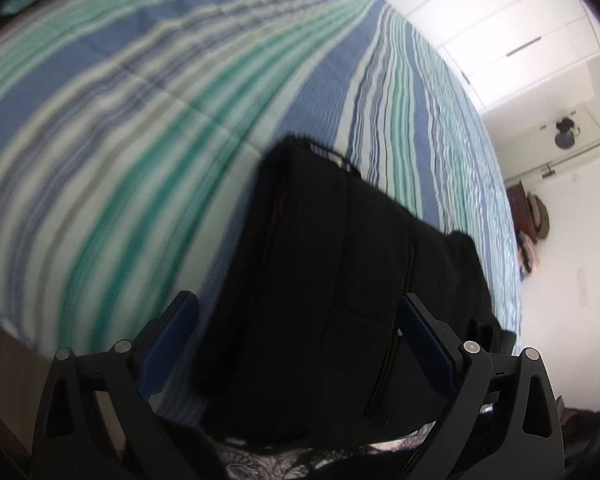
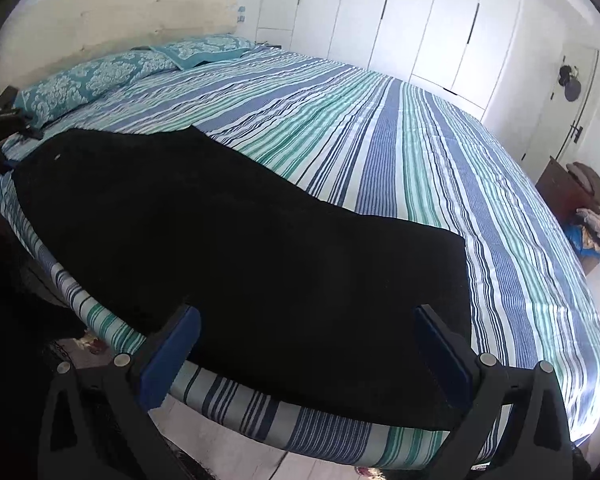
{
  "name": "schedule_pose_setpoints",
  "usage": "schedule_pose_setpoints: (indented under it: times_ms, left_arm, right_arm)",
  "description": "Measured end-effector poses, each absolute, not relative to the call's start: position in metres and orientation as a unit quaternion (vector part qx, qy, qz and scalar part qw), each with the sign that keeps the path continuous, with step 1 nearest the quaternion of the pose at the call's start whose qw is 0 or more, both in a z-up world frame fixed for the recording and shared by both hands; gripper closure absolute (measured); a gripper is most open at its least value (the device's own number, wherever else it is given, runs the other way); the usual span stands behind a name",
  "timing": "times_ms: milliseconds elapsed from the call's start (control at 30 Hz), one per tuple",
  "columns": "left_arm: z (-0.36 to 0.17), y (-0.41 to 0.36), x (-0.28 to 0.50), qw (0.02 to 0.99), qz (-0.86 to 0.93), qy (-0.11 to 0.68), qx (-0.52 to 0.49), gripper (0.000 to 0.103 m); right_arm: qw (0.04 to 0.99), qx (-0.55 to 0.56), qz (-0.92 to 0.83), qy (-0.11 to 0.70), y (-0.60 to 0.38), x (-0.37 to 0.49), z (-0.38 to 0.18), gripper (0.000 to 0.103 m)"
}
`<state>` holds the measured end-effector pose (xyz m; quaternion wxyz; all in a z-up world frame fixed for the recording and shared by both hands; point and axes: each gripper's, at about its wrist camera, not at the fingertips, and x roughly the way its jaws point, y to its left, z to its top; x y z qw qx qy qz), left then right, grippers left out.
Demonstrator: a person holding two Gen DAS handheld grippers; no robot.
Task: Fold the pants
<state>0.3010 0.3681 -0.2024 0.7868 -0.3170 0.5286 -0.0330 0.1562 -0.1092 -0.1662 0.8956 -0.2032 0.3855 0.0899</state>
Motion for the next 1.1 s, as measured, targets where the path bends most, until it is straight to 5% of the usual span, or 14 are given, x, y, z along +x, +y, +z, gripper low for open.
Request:
schedule_pose_setpoints:
  times_ms: [33, 67, 167, 233, 467, 667, 1100]
  left_arm:
    - [-0.202, 0.363, 0.3, 0.792, -0.031, 0.527, -0.306, 0.019]
    - [-0.2, 0.356, 0.302, 0.798, -0.028, 0.527, -0.29, 0.051]
    - [-0.188, 0.35, 0.299, 0.798, -0.014, 0.535, -0.277, 0.079]
    - [-0.176, 0.355, 0.293, 0.789, -0.019, 0.521, -0.325, 0.085]
    - [-0.087, 0.291, 0.264, 0.789, -0.155, 0.446, -0.394, 0.088]
    - [-0.062, 0.18, 0.277, 0.764, -0.245, 0.439, -0.404, 0.088]
    - [-0.147, -0.029, 0.316, 0.696, -0.29, 0.533, -0.384, 0.097]
  right_arm:
    - [0.894, -0.209, 0.091, 0.386, -0.107, 0.156, -0.168, 0.0]
    - [0.893, -0.213, 0.093, 0.386, -0.105, 0.155, -0.169, 0.0]
    - [0.893, -0.217, 0.095, 0.383, -0.103, 0.153, -0.169, 0.0]
    - [0.894, -0.211, 0.097, 0.382, -0.103, 0.154, -0.169, 0.0]
    - [0.905, -0.172, 0.103, 0.376, -0.111, 0.16, -0.158, 0.0]
    - [0.921, -0.123, 0.102, 0.354, -0.127, 0.164, -0.136, 0.0]
    - [0.955, 0.017, -0.003, 0.298, -0.236, 0.156, -0.087, 0.0]
